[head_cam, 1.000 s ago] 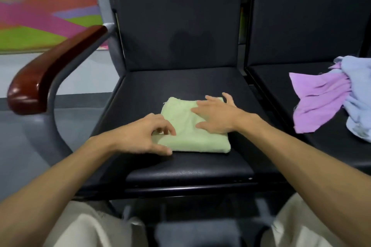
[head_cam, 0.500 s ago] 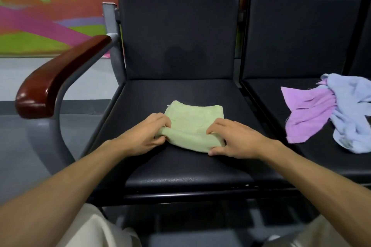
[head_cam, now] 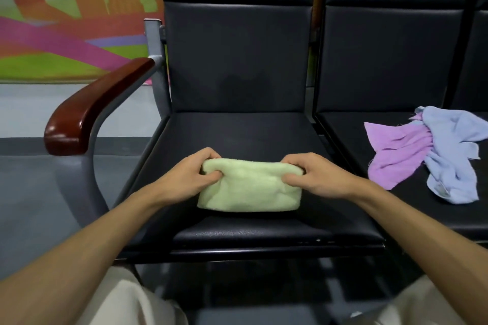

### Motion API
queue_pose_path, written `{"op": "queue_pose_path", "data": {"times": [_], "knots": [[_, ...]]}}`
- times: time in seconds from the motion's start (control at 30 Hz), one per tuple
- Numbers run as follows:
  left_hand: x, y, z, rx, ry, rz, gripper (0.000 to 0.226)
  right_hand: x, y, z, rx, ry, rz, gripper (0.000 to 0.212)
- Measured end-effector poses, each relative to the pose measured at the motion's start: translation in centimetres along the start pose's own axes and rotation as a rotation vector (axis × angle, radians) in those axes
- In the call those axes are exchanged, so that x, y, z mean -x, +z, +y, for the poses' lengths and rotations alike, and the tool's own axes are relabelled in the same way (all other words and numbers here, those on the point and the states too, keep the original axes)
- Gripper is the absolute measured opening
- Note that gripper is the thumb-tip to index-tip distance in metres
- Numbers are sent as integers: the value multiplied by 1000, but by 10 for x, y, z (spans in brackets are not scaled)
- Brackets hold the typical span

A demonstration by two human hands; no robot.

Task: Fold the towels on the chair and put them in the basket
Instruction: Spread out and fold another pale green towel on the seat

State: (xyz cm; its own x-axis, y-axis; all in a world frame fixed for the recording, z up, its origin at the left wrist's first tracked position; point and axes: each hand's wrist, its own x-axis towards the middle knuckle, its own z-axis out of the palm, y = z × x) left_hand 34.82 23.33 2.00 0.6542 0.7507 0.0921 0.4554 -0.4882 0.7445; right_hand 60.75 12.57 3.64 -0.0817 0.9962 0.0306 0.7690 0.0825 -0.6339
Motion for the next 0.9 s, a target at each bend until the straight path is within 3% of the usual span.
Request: {"op": "queue_pose_path", "data": {"times": [0.17, 0.37, 0.47, 0.53, 0.73, 0.9], "knots": [[-14, 7, -9, -74, -133, 46, 9, -19, 11, 10, -163, 156, 61, 9], [-42, 18, -16, -240, -347, 80, 36, -47, 18, 26, 99, 258, -52, 4], [-44, 11, -17, -445, -558, -31, 68, -54, 18, 29, 40, 284, -56, 10], [-42, 8, -14, -467, -612, -147, 75, -58, 17, 27, 33, 281, -71, 20], [-38, 13, -3, -313, -572, -137, 54, -62, 15, 20, 61, 288, -162, 47], [-33, 16, -2, 178, -293, 57, 28, -47, 6, 12, 110, 227, -260, 62]]}}
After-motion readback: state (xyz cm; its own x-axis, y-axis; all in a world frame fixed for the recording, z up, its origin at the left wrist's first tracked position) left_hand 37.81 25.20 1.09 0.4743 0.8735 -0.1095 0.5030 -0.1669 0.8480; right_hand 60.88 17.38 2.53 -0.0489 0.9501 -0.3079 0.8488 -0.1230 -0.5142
